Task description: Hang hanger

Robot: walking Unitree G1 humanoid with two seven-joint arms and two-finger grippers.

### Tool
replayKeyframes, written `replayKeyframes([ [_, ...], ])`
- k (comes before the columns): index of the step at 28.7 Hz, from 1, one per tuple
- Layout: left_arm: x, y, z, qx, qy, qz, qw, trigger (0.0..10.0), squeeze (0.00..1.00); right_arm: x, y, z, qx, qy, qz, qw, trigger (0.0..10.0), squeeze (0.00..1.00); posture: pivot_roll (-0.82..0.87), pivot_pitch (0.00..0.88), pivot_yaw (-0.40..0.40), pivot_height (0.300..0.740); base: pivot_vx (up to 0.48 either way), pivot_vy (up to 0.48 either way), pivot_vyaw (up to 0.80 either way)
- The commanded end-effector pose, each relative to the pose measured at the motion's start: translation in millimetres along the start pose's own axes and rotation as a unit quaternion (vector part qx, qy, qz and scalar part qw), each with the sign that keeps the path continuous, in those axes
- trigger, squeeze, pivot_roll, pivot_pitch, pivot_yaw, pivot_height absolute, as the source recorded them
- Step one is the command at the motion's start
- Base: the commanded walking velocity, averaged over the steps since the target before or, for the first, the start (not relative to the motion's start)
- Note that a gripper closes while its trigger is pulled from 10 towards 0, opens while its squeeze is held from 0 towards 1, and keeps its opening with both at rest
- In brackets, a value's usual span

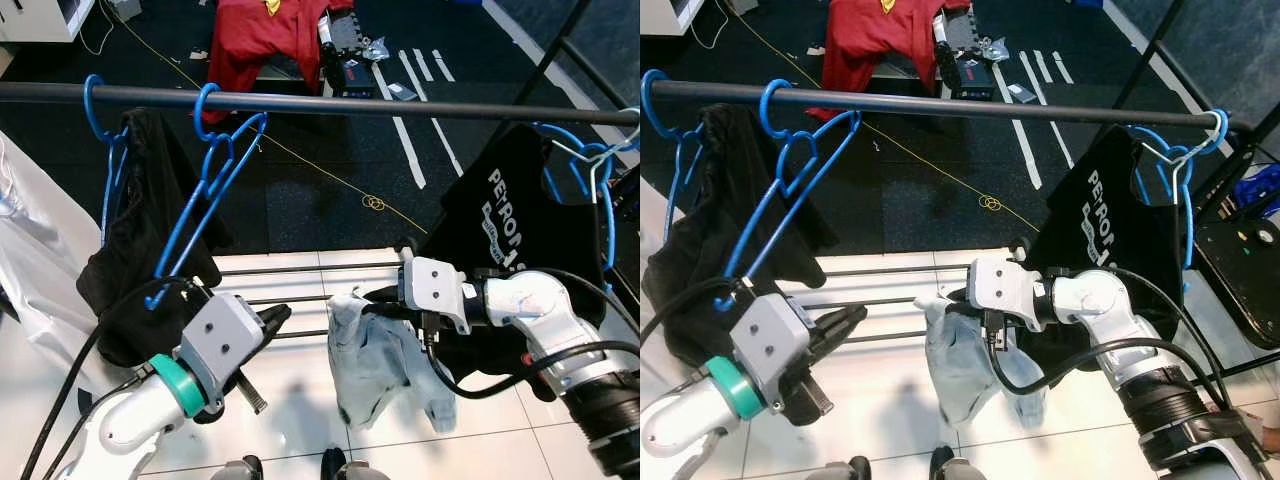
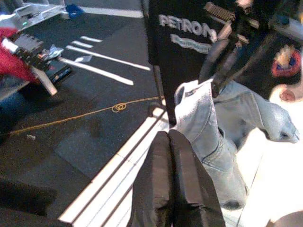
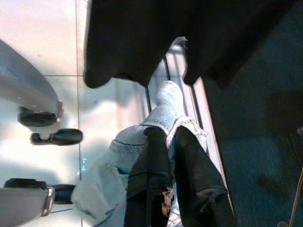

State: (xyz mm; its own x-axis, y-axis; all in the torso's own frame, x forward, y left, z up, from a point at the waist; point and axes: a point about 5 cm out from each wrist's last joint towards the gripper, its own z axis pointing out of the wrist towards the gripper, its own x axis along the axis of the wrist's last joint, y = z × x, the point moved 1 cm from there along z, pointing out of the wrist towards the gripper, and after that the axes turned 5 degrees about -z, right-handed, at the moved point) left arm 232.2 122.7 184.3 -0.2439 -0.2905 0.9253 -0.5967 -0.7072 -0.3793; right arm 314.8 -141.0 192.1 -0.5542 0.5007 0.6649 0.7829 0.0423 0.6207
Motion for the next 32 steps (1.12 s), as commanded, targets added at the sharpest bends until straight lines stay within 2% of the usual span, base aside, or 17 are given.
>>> replayKeyframes([
  [1, -2, 10.2, 3.5, -0.043, -0.004, 0.020, 0.999, 10.0, 0.62, 9, -10.9, 1.2, 0.057, 0.023, -0.017, 0.998, 10.0, 0.00, -0.06, 0.186, -0.016, 0.740, 0.000, 0.000, 0.00],
  [2, -5, 13.4, 5.4, -0.066, -0.008, 0.028, 0.997, 10.0, 1.00, 13, -15.2, 1.3, 0.087, 0.028, -0.031, 0.995, 10.0, 0.00, -0.06, 0.186, -0.016, 0.740, 0.000, 0.000, 0.00],
  [6, -9, 17.6, 6.3, -0.091, -0.015, 0.029, 0.995, 10.0, 1.00, 19, -19.7, 0.8, 0.124, 0.033, -0.051, 0.990, 10.0, 0.00, -0.07, 0.186, -0.015, 0.740, 0.000, 0.000, 0.00],
  [8, -17, 21.4, 4.4, -0.102, -0.027, 0.022, 0.994, 10.0, 1.00, 26, -21.4, 0.3, 0.157, 0.039, -0.070, 0.984, 10.0, 0.00, -0.08, 0.185, -0.018, 0.740, 0.000, 0.000, 0.00],
  [13, -26, 22.4, 0.9, -0.101, -0.042, 0.013, 0.994, 10.0, 1.00, 28, -22.8, -0.1, 0.179, 0.037, -0.082, 0.980, 10.0, 0.00, -0.08, 0.183, -0.033, 0.740, 0.000, 0.000, 0.00],
  [18, -37, 20.9, -10.2, -0.106, -0.069, 0.013, 0.992, 10.0, 1.00, 24, -24.4, -2.1, 0.200, 0.026, -0.091, 0.975, 10.0, 0.00, -0.07, 0.181, -0.043, 0.740, 0.000, 0.000, 0.00],
  [20, -48, 23.9, -20.2, -0.126, -0.097, 0.013, 0.987, 10.0, 1.00, 27, -23.2, 2.7, 0.206, 0.036, -0.101, 0.973, 10.0, 0.00, -0.07, 0.179, -0.047, 0.740, 0.000, 0.000, 0.00],
  [21, -48, 23.9, -20.2, -0.126, -0.097, 0.013, 0.987, 10.0, 1.00, 27, -23.2, 2.7, 0.206, 0.036, -0.101, 0.973, 10.0, 0.00, -0.07, 0.179, -0.047, 0.740, 0.000, 0.000, 0.00],
  [22, -54, 28.5, -22.7, -0.143, -0.110, 0.005, 0.984, 10.0, 0.21, 32, -21.1, 8.7, 0.207, 0.047, -0.107, 0.971, 10.0, 0.00, -0.07, 0.176, -0.049, 0.740, 0.000, 0.000, 0.00],
  [23, -59, 33.1, -20.0, -0.147, -0.113, -0.013, 0.982, 10.0, 0.00, 38, -18.0, 18.1, 0.202, 0.063, -0.115, 0.971, 10.0, 0.00, -0.07, 0.176, -0.048, 0.740, 0.000, 0.000, 0.00],
  [25, -62, 36.1, -17.4, -0.149, -0.113, -0.026, 0.982, 10.0, 0.00, 43, -16.0, 24.1, 0.200, 0.074, -0.120, 0.970, 10.0, 0.00, -0.07, 0.176, -0.048, 0.740, 0.000, 0.000, 0.00],
  [26, -66, 40.3, -3.0, -0.134, -0.101, -0.052, 0.984, 10.0, 0.00, 54, -14.0, 40.0, 0.192, 0.103, -0.124, 0.968, 10.0, 0.00, -0.07, 0.174, -0.046, 0.740, 0.000, 0.000, 0.00],
  [27, -66, 40.3, -3.0, -0.134, -0.101, -0.052, 0.984, 10.0, 0.00, 54, -14.0, 40.0, 0.192, 0.103, -0.124, 0.968, 10.0, 0.00, -0.07, 0.174, -0.046, 0.740, 0.000, 0.000, 0.00],
  [30, -62, 42.9, 15.6, -0.109, -0.075, -0.082, 0.988, 10.0, 0.00, 66, -18.7, 54.8, 0.197, 0.136, -0.130, 0.962, 10.0, 0.00, -0.06, 0.175, -0.047, 0.740, 0.000, 0.000, 0.00],
  [32, -60, 43.0, 18.1, -0.107, -0.070, -0.089, 0.988, 10.0, 0.00, 68, -19.5, 57.2, 0.199, 0.142, -0.130, 0.961, 10.0, 0.00, -0.06, 0.174, -0.046, 0.740, 0.000, 0.000, 0.00],
])
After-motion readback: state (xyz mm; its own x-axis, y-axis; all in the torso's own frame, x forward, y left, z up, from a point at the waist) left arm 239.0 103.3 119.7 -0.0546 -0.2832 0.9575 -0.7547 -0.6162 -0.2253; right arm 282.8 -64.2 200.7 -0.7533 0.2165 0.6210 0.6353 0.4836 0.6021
